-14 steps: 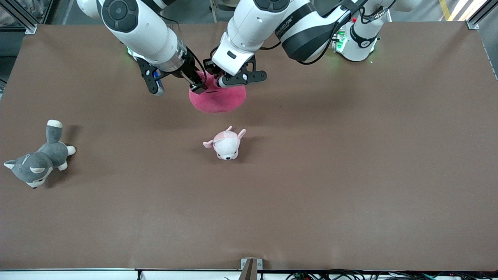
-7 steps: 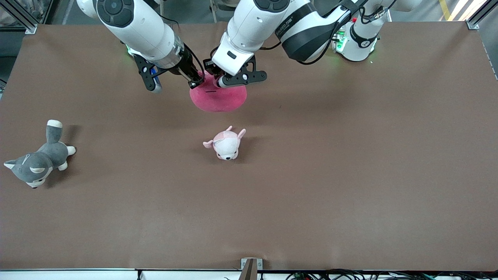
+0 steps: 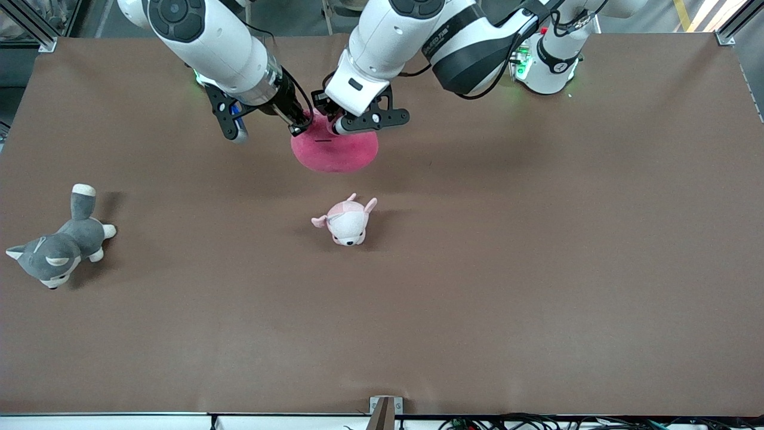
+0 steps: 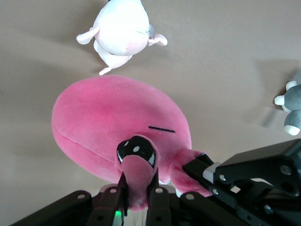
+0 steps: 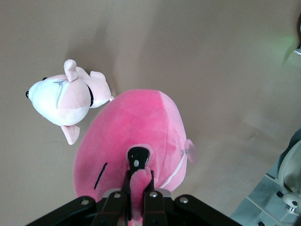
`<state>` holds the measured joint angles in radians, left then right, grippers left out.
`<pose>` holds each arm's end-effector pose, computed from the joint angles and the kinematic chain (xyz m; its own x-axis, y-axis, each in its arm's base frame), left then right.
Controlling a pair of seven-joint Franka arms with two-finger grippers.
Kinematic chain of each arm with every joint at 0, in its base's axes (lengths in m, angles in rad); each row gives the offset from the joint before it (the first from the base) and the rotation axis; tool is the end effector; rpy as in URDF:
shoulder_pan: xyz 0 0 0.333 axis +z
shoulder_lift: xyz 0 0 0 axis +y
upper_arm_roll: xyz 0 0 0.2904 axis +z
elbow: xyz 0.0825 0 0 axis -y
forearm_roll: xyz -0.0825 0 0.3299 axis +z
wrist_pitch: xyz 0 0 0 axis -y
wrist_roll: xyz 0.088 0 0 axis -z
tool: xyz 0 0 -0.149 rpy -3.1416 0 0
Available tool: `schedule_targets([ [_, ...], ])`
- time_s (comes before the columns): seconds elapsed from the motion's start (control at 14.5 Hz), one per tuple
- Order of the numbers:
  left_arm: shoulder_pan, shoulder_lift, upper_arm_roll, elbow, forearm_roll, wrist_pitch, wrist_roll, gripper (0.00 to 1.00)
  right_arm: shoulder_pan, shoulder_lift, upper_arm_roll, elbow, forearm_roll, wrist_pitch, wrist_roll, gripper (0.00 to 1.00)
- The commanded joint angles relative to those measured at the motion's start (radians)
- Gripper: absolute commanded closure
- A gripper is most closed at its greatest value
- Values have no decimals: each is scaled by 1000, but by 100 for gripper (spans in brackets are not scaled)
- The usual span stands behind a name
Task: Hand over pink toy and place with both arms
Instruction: 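Open the left gripper and withdraw it while the right gripper holds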
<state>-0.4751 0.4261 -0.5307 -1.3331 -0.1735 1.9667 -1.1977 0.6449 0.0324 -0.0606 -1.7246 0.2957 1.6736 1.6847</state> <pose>0.3792 -0.5212 0.4910 0.9335 0.2439 -0.2630 0.3283 -0.8764 0.3524 0.4009 0.3142 0.4906 0.3836 -0.8823 -0.2727 -0.8965 -0.4267 0.1193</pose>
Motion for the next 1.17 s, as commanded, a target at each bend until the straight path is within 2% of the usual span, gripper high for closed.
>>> schedule_targets([
  [0.0,-4,0,1,22,9,-5,-16,59,-4,-35,-5,-38,-6,8,-2,100],
  [0.07,-4,-1,1,22,9,-5,-16,44,-5,-40,-8,-36,-10,6,-13,100],
  [0.14,-4,-4,1,23,9,-2,-16,15,-11,-46,-10,-38,-12,2,-40,100],
  [0.21,-2,-6,1,23,9,-5,-16,0,-43,-54,-10,-36,-12,-14,-72,100],
  [0.48,38,-59,5,23,25,-34,-10,0,-177,-71,-10,-39,-12,-69,-284,100],
  [0.69,79,-144,5,22,126,-150,4,0,-309,-68,-10,-87,-12,-63,-425,100],
  [0.9,174,-222,3,22,161,-273,105,0,-424,-68,-10,-214,-12,39,-567,100],
  [1.1,312,-297,3,22,160,-408,293,0,-508,-68,-10,-364,-12,184,-735,99],
])
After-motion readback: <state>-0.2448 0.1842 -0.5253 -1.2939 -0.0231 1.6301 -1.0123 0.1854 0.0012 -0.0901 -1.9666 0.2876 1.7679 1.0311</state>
